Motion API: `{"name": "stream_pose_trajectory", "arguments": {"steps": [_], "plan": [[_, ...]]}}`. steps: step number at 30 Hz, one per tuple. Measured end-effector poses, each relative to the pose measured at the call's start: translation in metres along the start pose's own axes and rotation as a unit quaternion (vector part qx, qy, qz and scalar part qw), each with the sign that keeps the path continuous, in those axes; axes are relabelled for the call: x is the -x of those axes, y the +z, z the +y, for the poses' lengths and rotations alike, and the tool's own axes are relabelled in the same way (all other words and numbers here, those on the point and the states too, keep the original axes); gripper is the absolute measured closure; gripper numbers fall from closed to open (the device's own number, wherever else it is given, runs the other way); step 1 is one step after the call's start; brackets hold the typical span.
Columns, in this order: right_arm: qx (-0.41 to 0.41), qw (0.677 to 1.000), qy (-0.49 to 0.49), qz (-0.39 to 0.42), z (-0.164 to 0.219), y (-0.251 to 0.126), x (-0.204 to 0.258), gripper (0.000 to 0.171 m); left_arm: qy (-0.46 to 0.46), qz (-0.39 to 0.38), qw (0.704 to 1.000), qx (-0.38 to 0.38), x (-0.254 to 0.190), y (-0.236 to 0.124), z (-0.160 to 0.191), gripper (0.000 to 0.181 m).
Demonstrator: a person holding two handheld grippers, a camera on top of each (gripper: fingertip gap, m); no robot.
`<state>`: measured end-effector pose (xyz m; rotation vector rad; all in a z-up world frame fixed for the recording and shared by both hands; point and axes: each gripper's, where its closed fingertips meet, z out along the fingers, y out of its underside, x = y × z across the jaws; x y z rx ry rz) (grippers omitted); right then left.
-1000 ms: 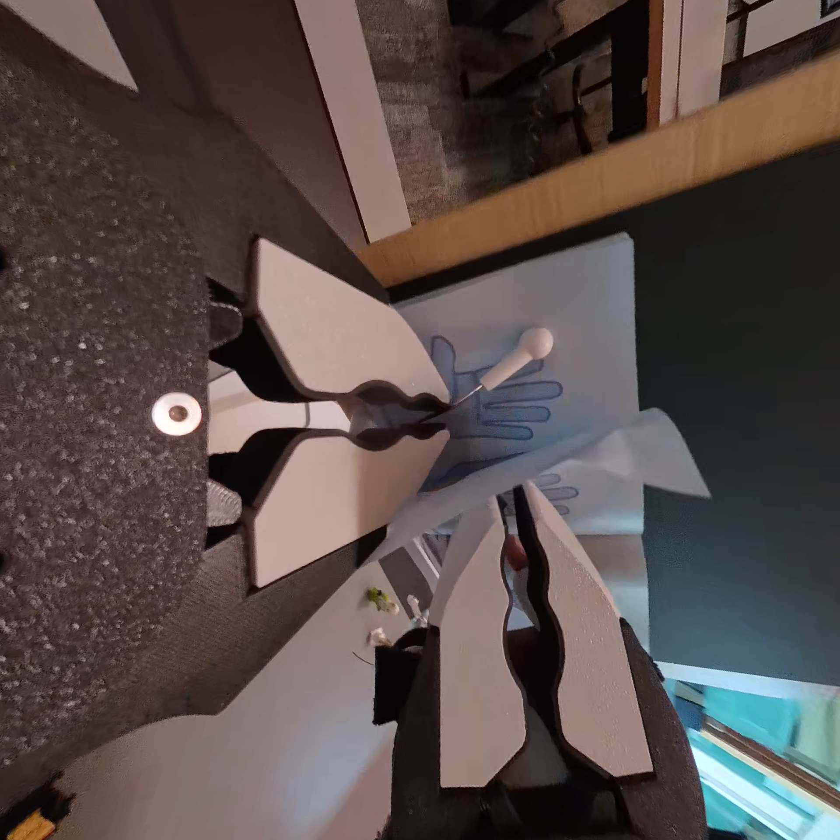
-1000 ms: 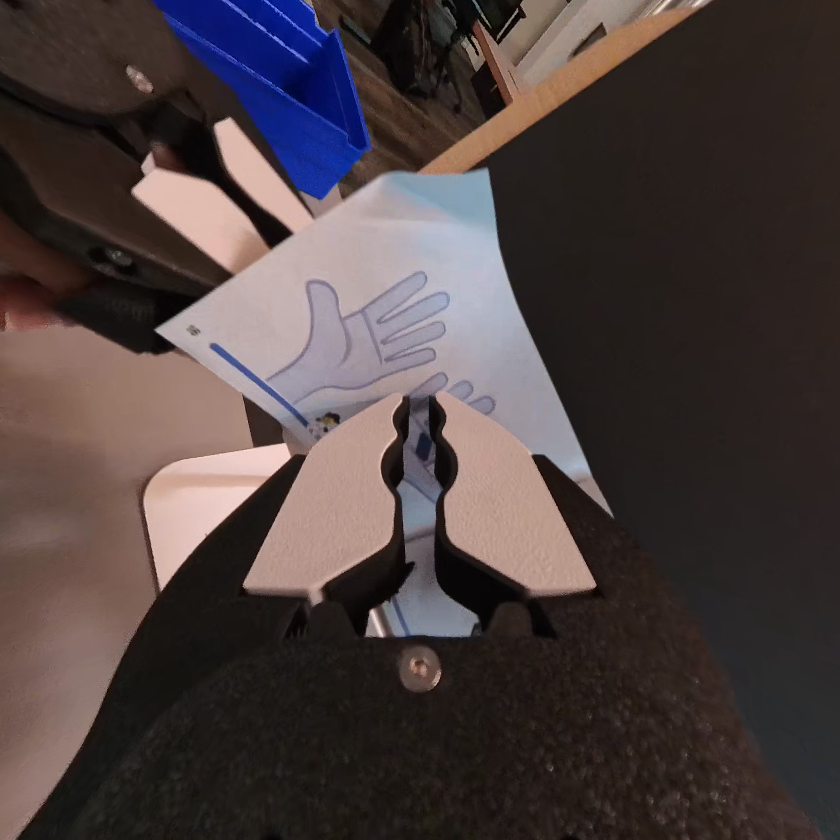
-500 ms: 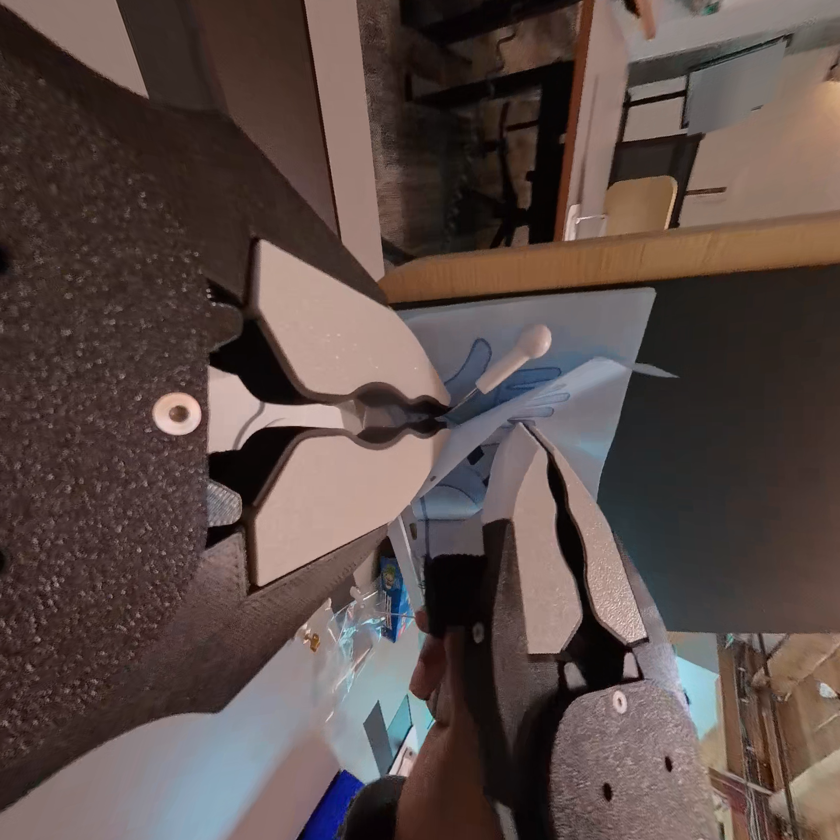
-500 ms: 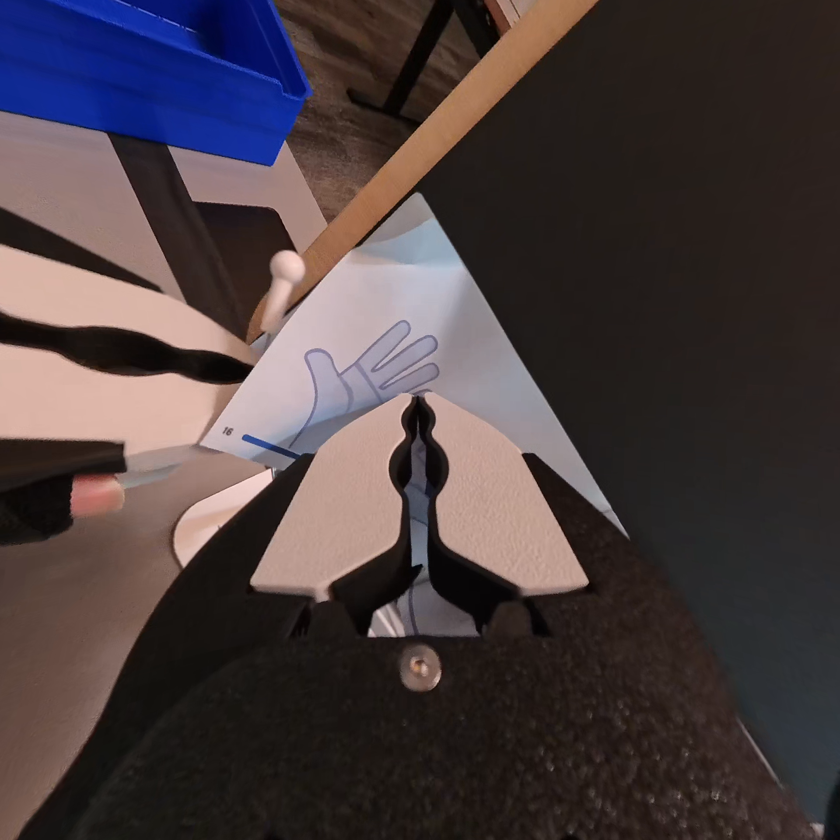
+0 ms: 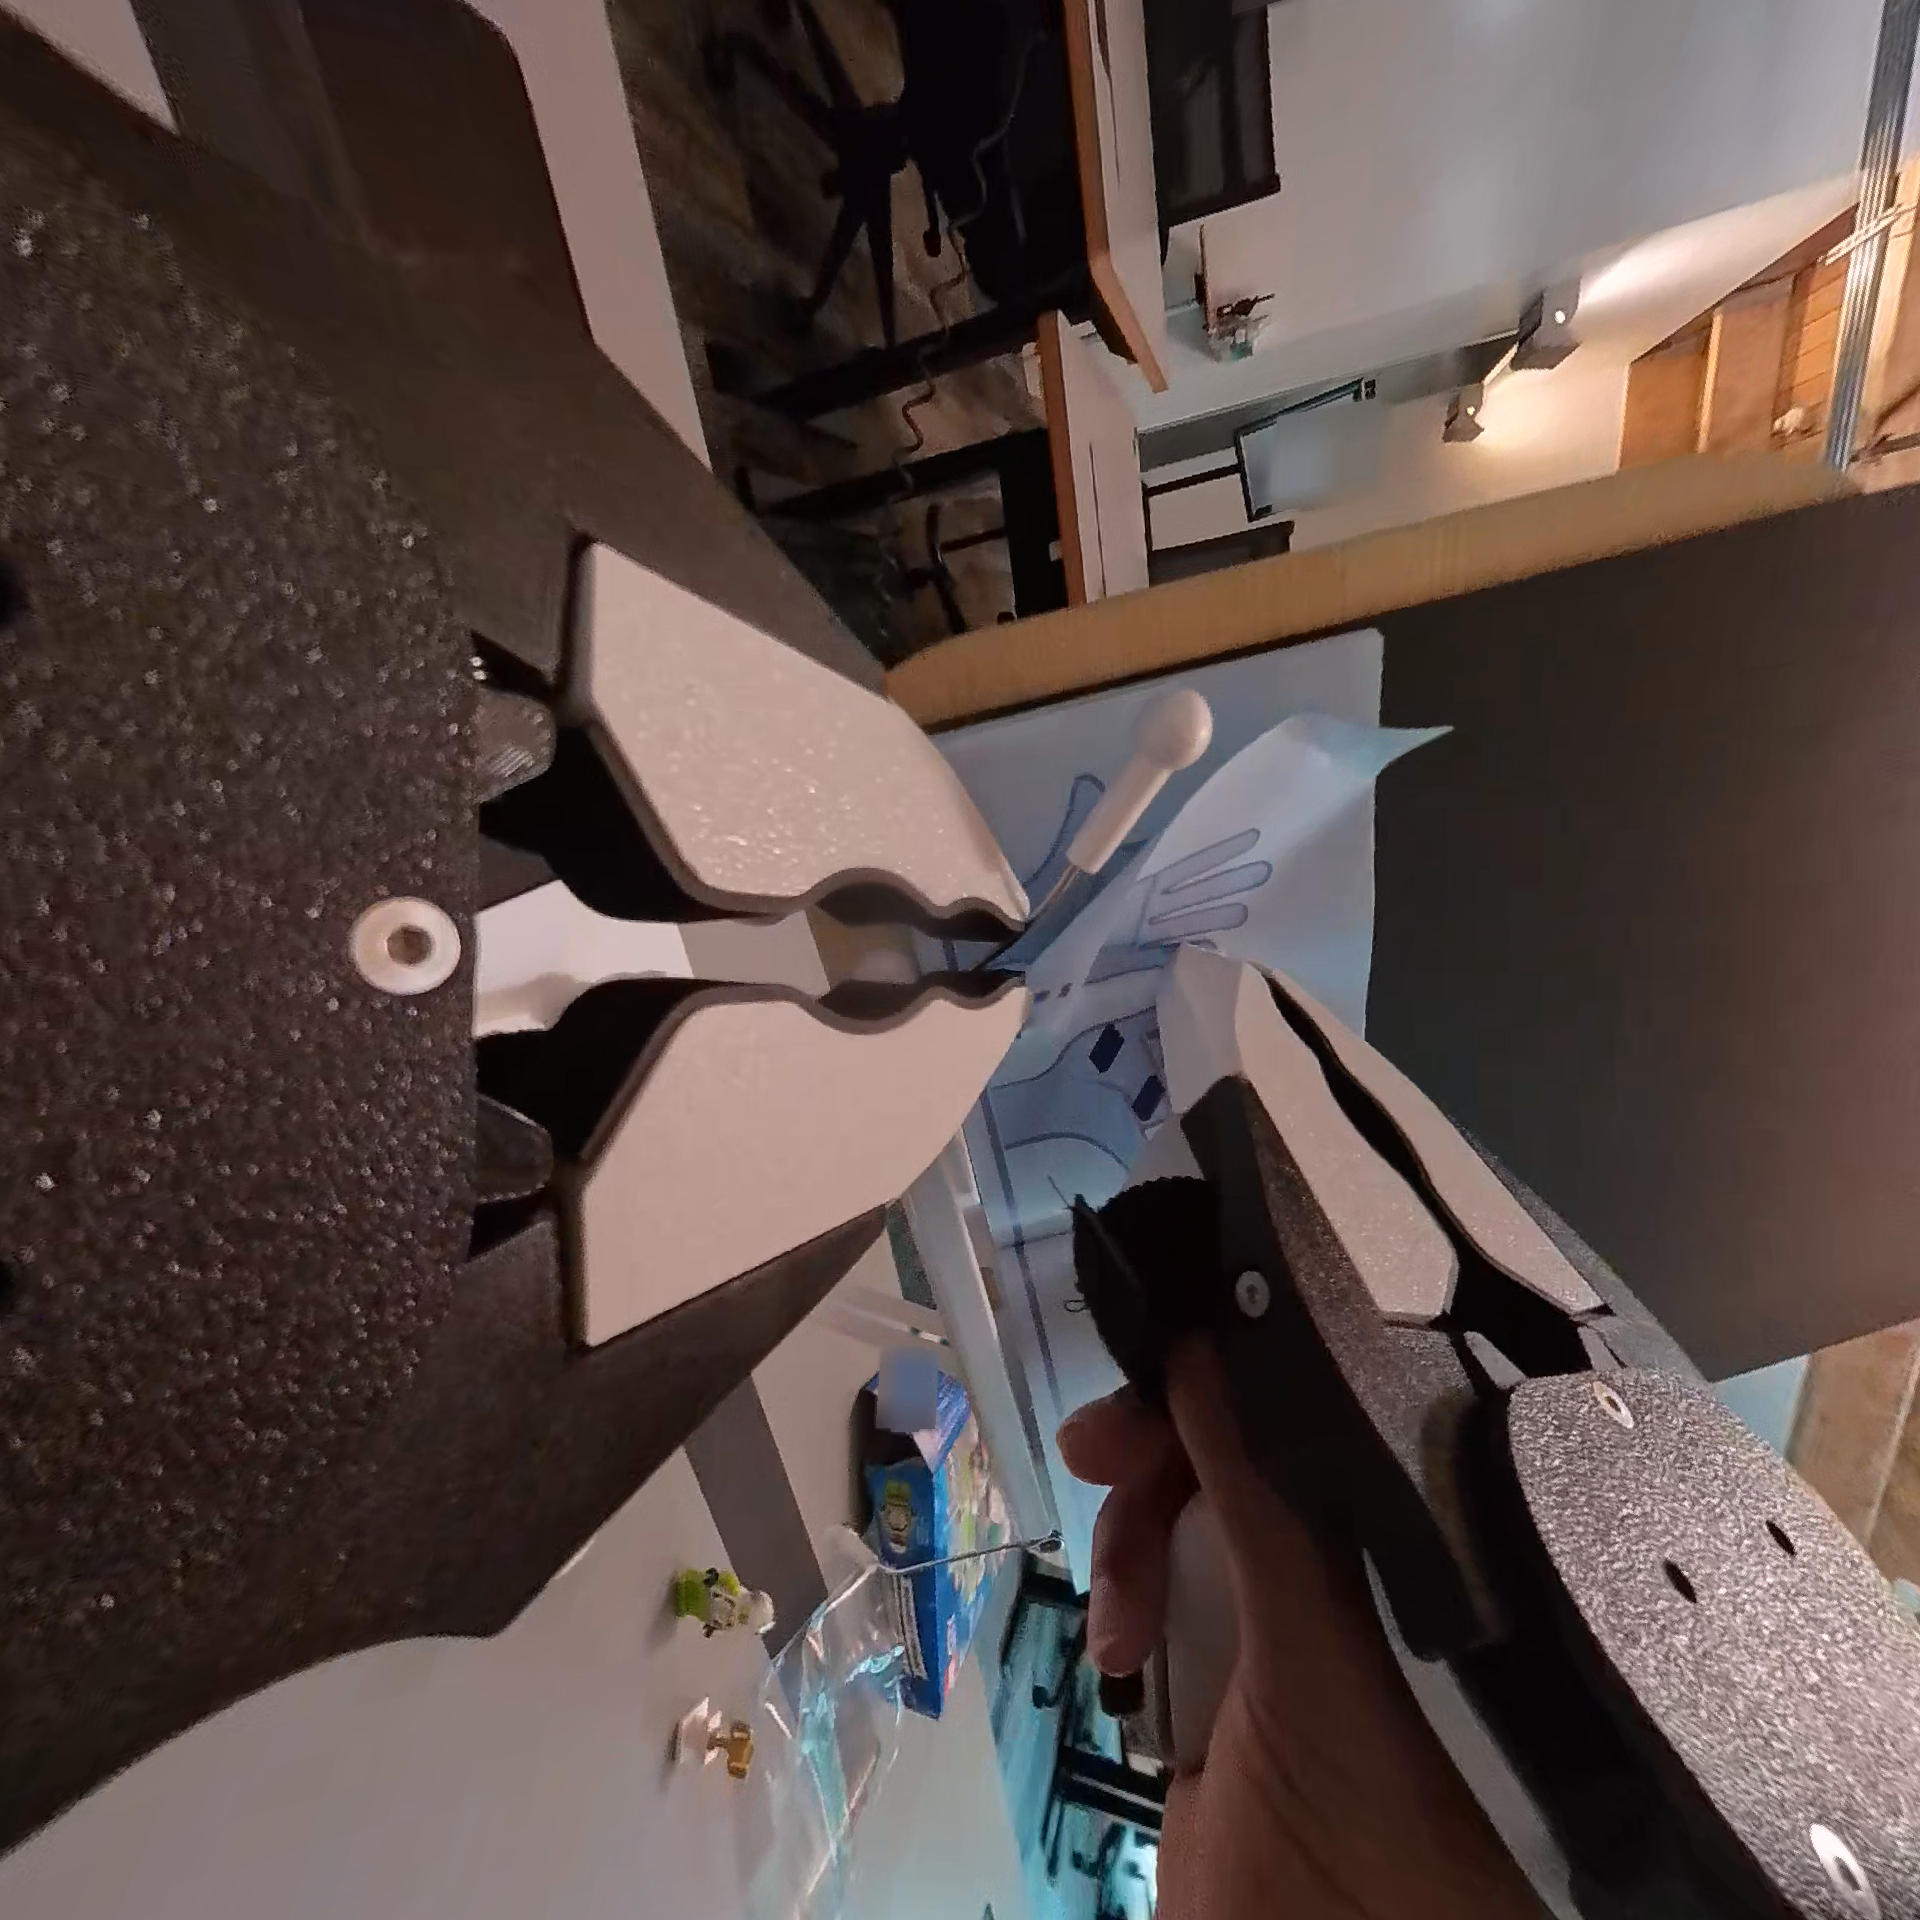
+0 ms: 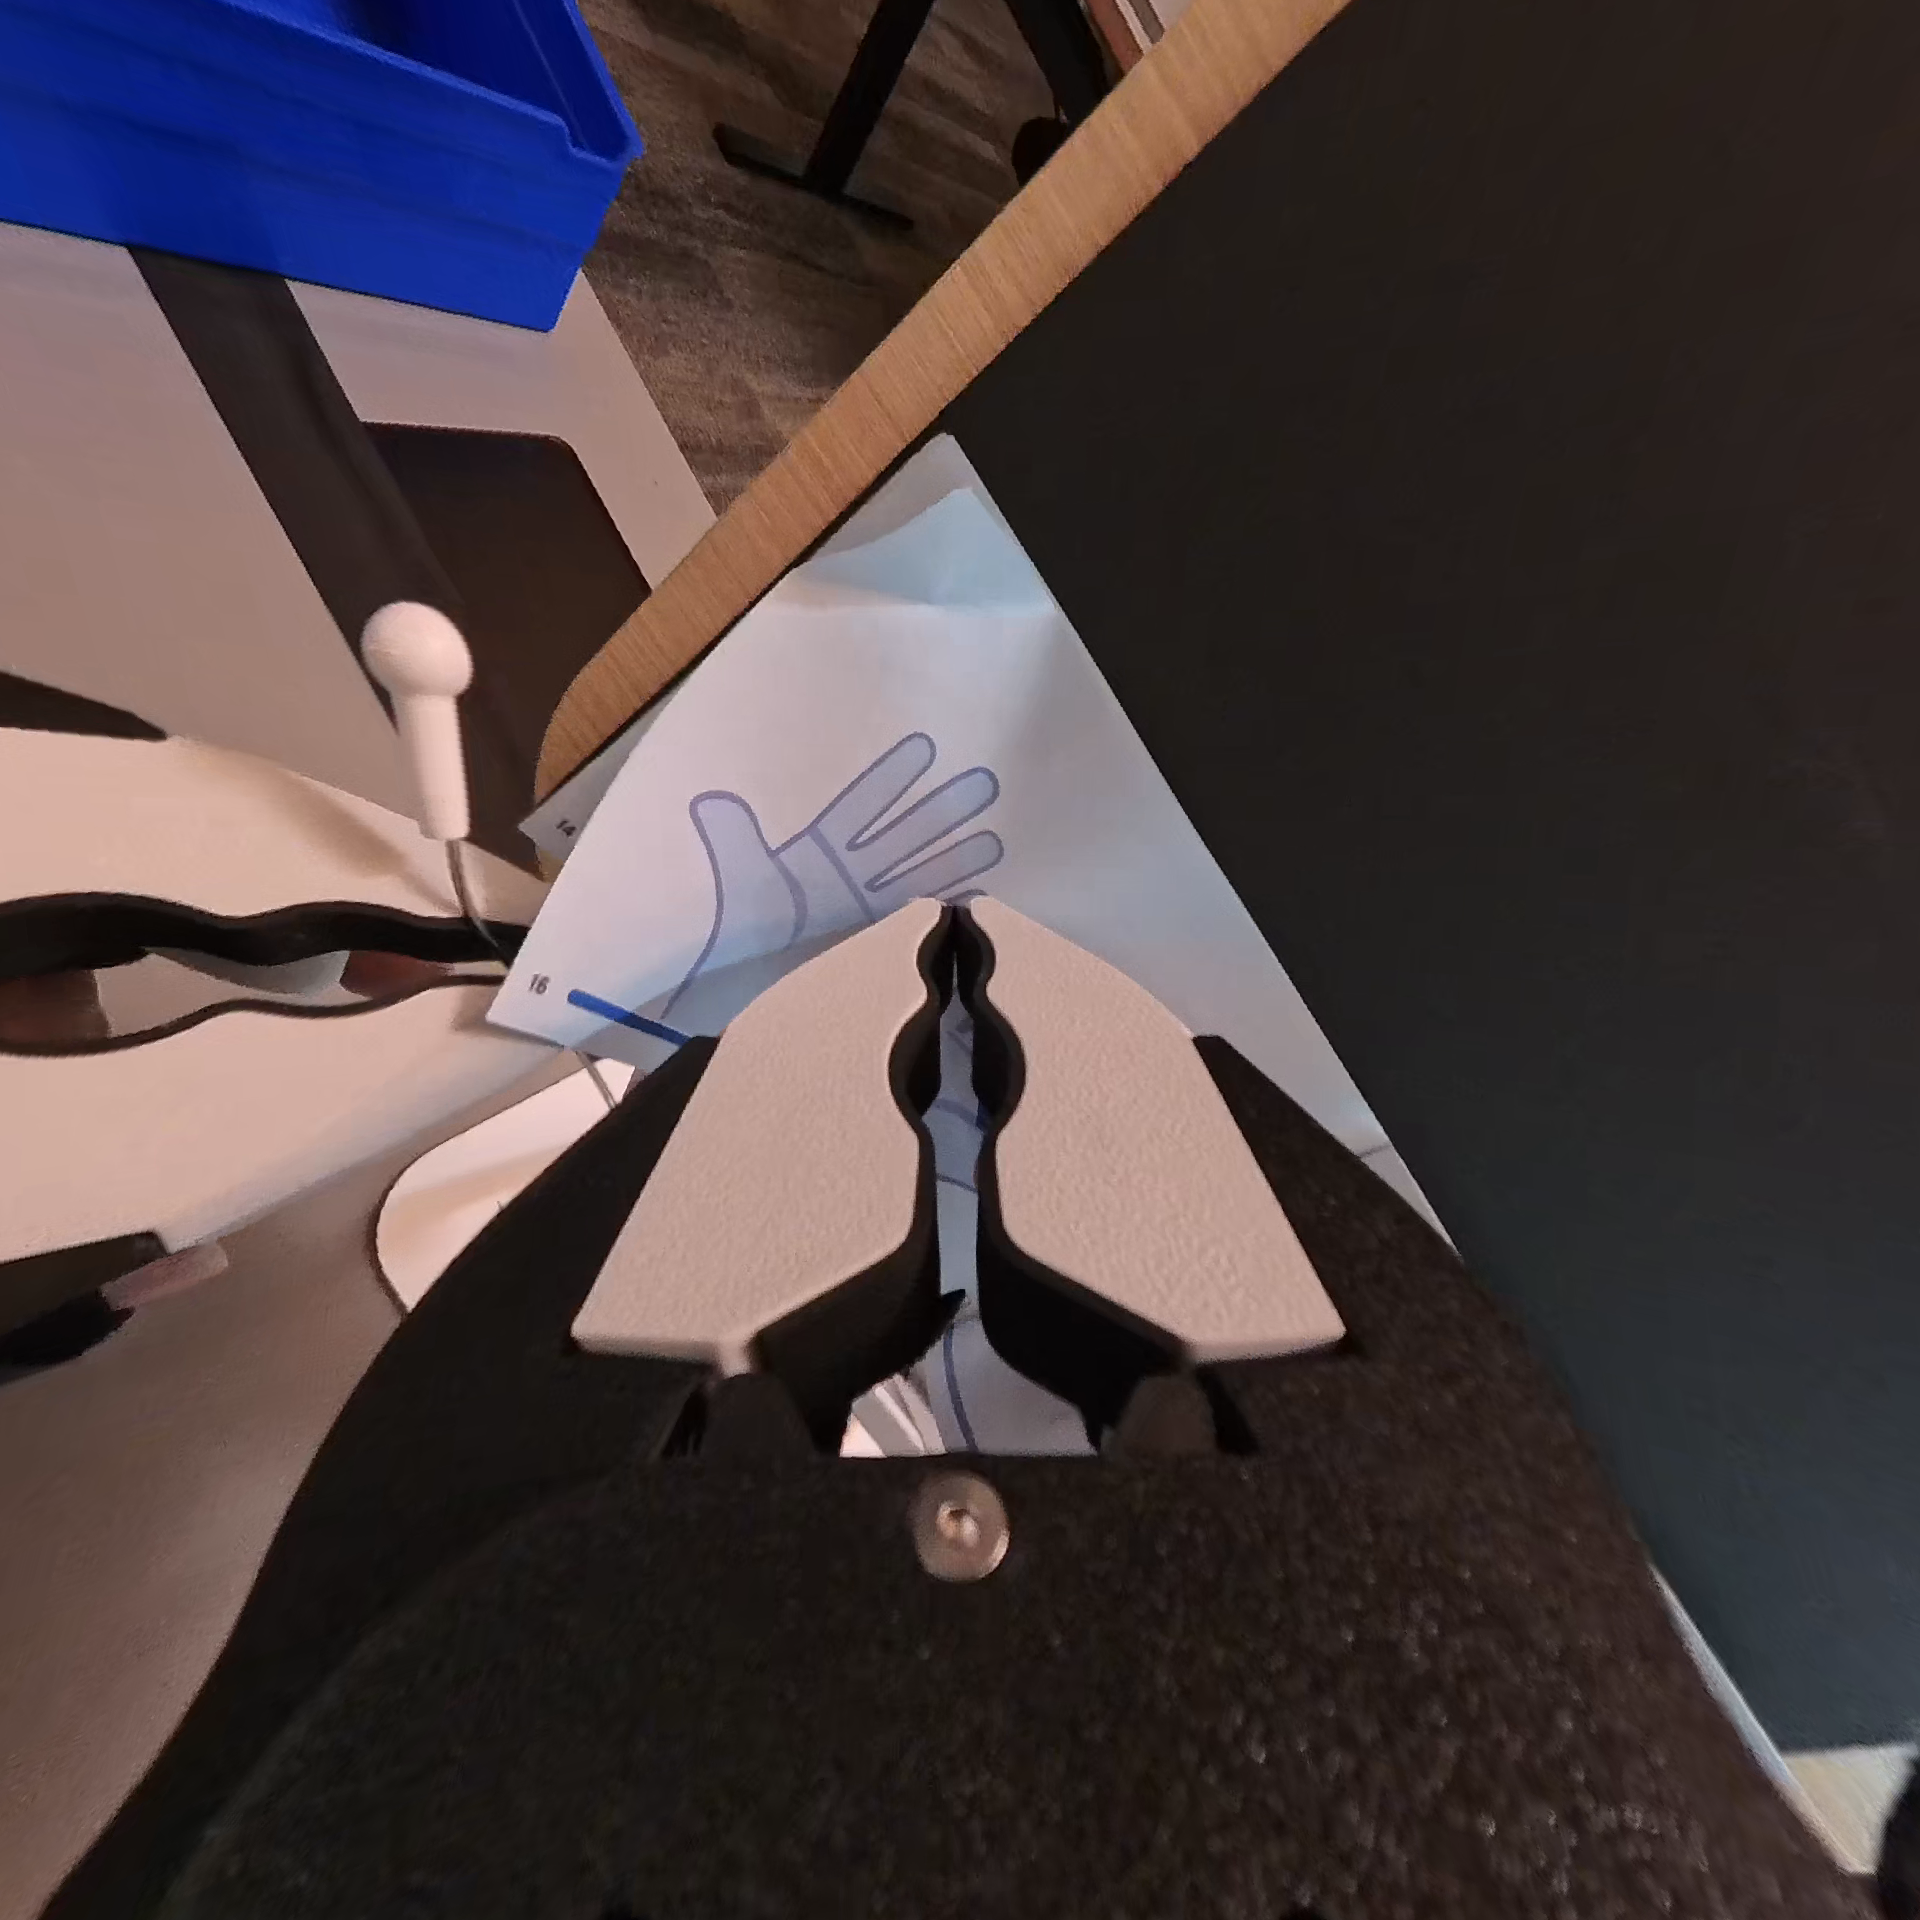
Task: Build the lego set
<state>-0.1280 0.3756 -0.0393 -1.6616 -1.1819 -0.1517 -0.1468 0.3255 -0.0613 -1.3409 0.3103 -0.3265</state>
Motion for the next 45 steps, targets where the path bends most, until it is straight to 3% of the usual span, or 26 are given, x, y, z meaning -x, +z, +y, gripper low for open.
{"name": "stream_pose_trajectory", "arguments": {"steps": [6,11,13,18,22,28,34,39,45], "plan": [[0.009,0.999,-0.026,0.017,0.000,-0.001,0.001,0.171,-0.138,-0.008,0.990,-0.024,0.005,-0.007,0.011,0.175],[0.013,0.999,-0.035,0.033,0.000,0.000,0.000,0.171,-0.319,-0.003,0.946,-0.062,0.009,-0.008,0.020,0.175],[0.012,0.998,-0.046,0.037,0.000,0.000,0.000,0.171,-0.295,-0.005,0.953,-0.066,0.008,-0.008,0.015,0.176],[0.000,0.999,-0.041,0.021,0.000,0.000,0.001,0.171,-0.114,0.013,0.993,0.008,0.006,0.007,0.003,0.175],[-0.017,1.000,-0.004,-0.016,0.000,-0.001,0.001,0.171,0.003,0.048,0.996,0.081,0.000,0.021,-0.001,0.174],[-0.034,0.997,0.045,-0.055,-0.001,-0.002,0.002,0.171,0.055,0.073,0.987,0.134,-0.004,0.034,0.001,0.175],[-0.047,0.996,0.048,-0.065,0.000,-0.007,0.001,0.168,0.021,0.081,0.982,0.167,-0.004,0.034,0.002,0.175],[-0.107,0.986,0.103,-0.073,-0.002,-0.042,-0.019,0.167,0.020,0.106,0.982,0.153,-0.008,0.020,-0.012,0.165],[-0.153,0.968,0.193,-0.051,0.039,-0.081,-0.041,0.167,-0.020,0.096,0.989,0.115,-0.003,-0.013,-0.038,0.170]]}}
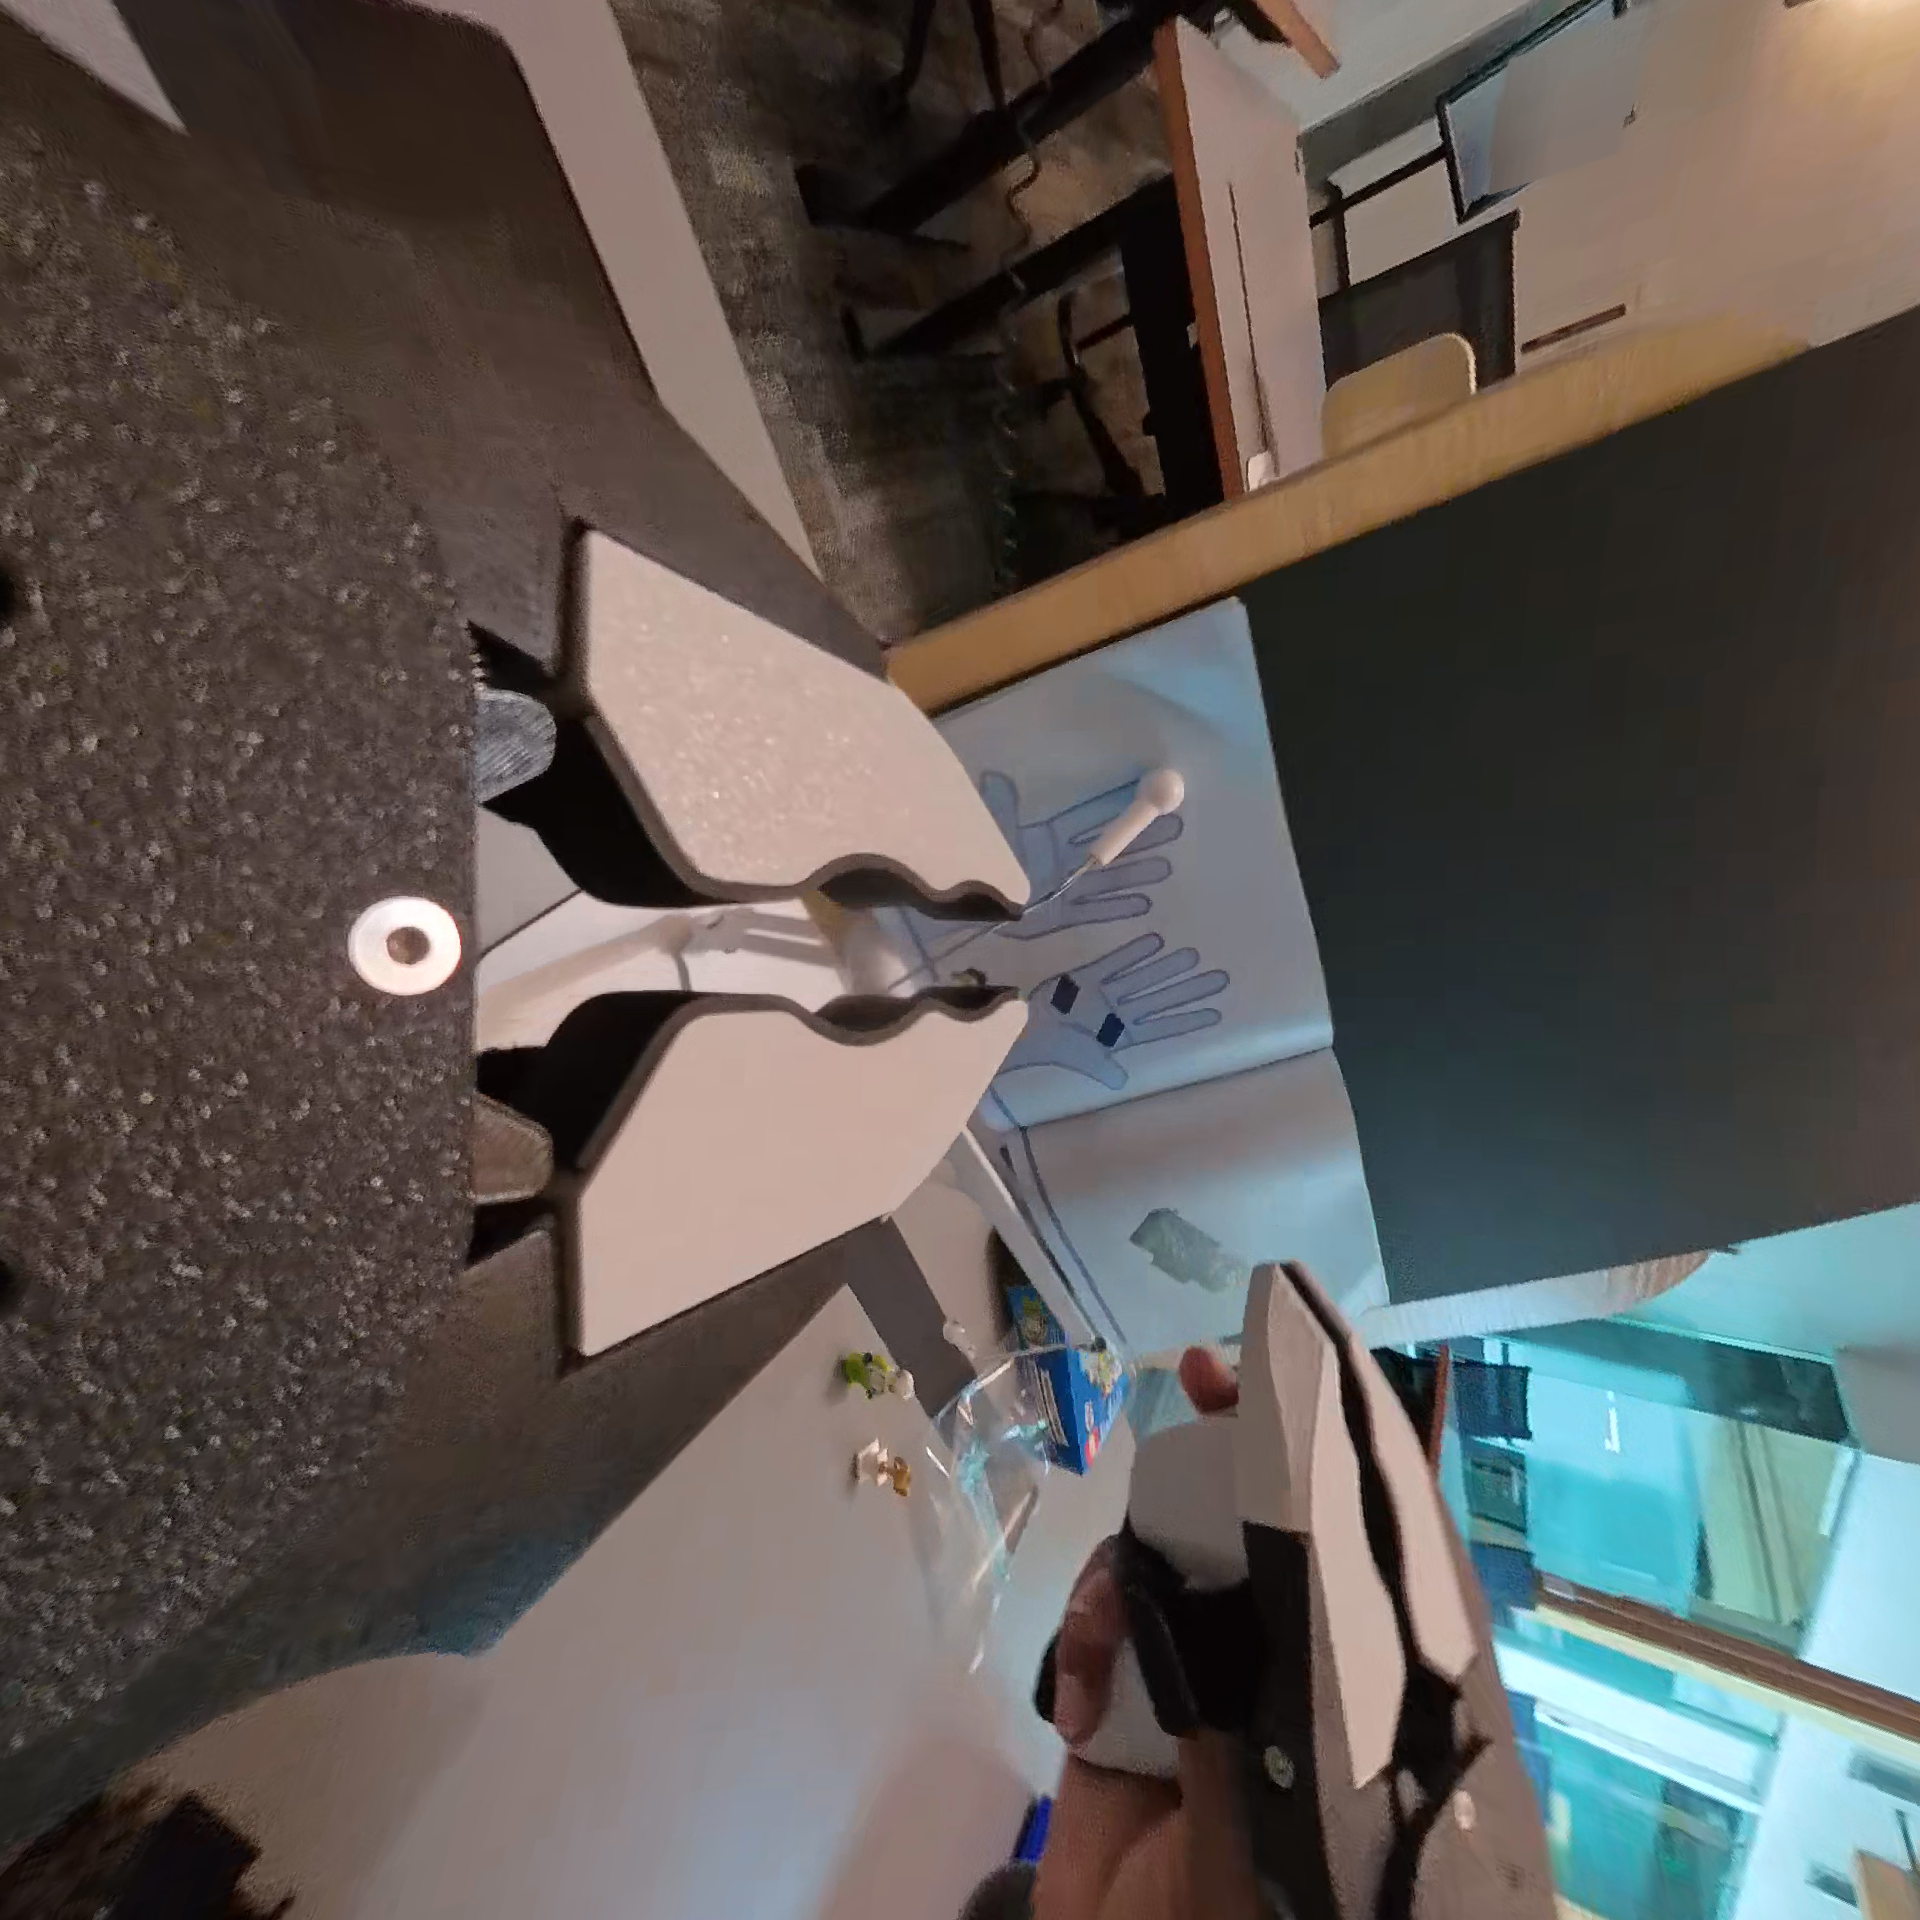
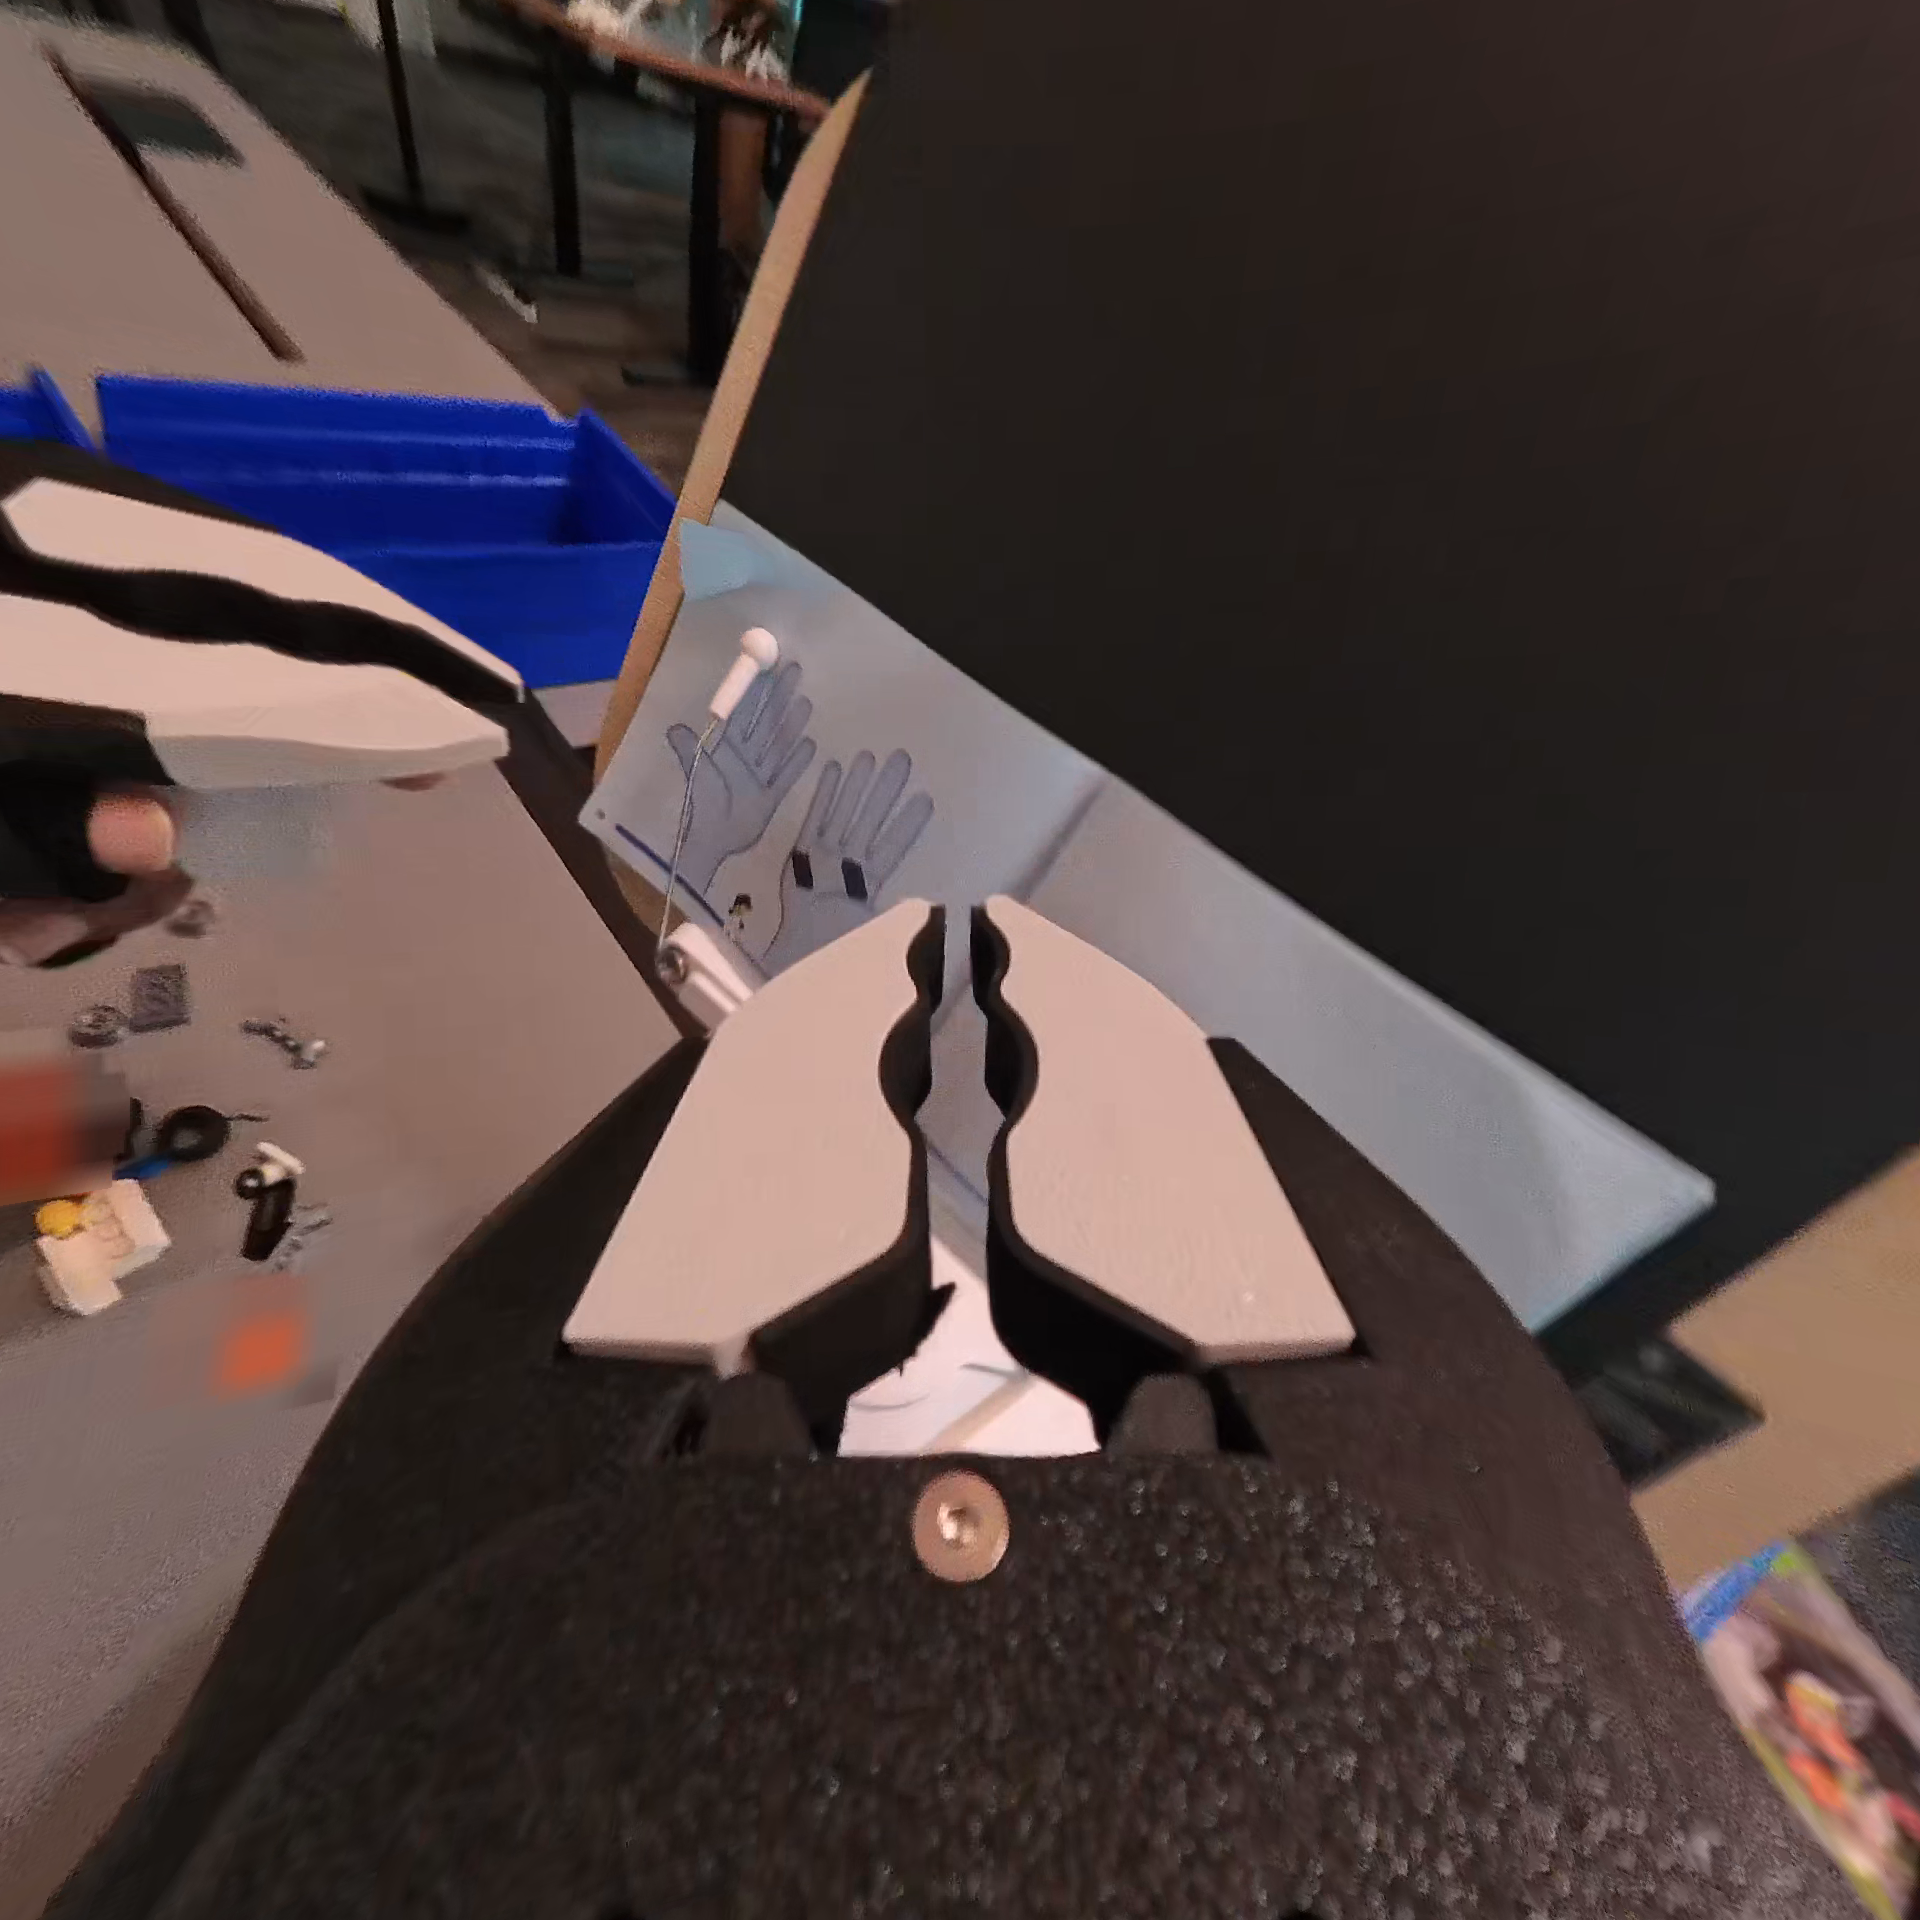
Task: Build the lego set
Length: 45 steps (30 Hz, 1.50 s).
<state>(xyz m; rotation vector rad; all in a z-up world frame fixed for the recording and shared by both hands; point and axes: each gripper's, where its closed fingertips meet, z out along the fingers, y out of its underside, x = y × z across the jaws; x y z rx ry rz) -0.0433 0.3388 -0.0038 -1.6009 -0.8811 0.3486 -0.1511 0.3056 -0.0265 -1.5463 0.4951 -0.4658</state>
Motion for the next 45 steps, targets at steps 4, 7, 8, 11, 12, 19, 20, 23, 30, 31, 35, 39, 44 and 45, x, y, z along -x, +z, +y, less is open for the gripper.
{"name": "stream_pose_trajectory", "arguments": {"steps": [4,7,8,11,12,19,20,23,30,31,35,39,44,45], "plan": [[-0.066,0.995,0.054,0.046,0.019,-0.038,-0.003,0.167,-0.002,-0.036,0.999,-0.005,-0.003,-0.008,0.015,0.178],[-0.107,0.982,0.096,0.122,0.035,-0.067,-0.009,0.165,-0.016,-0.085,0.995,-0.044,-0.006,-0.012,0.023,0.181],[-0.118,0.977,0.112,0.138,0.040,-0.075,-0.007,0.165,-0.017,-0.101,0.993,-0.052,-0.008,-0.015,0.026,0.181],[-0.130,0.969,0.135,0.159,0.054,-0.094,0.011,0.165,-0.015,-0.130,0.990,-0.060,-0.016,-0.026,0.035,0.181],[-0.129,0.969,0.137,0.159,0.059,-0.098,0.021,0.167,-0.018,-0.132,0.989,-0.056,-0.020,-0.030,0.039,0.181],[-0.097,0.977,0.160,0.107,0.101,-0.129,0.096,0.171,-0.057,-0.104,0.993,0.000,-0.051,-0.086,0.073,0.181],[-0.098,0.976,0.170,0.098,0.107,-0.134,0.103,0.171,-0.077,-0.107,0.991,-0.004,-0.054,-0.095,0.078,0.181],[-0.104,0.975,0.175,0.089,0.127,-0.141,0.110,0.171,-0.129,-0.126,0.983,-0.020,-0.057,-0.118,0.090,0.178],[-0.066,0.979,0.159,0.107,0.156,-0.141,0.083,0.171,-0.067,-0.110,0.992,-0.003,-0.064,-0.122,0.117,0.181],[-0.061,0.979,0.156,0.112,0.159,-0.142,0.078,0.171,-0.060,-0.106,0.993,0.002,-0.063,-0.123,0.118,0.181],[-0.047,0.980,0.156,0.111,0.168,-0.144,0.069,0.171,-0.074,-0.107,0.991,0.007,-0.053,-0.129,0.119,0.181],[-0.039,0.982,0.160,0.096,0.172,-0.140,0.073,0.171,-0.004,-0.181,0.983,0.011,-0.014,-0.151,0.108,0.181],[-0.038,0.984,0.152,0.087,0.171,-0.138,0.077,0.171,0.061,-0.295,0.952,0.044,0.065,-0.215,0.087,0.181],[-0.039,0.984,0.152,0.084,0.170,-0.138,0.079,0.171,0.044,-0.285,0.956,0.062,0.072,-0.221,0.092,0.181]]}}
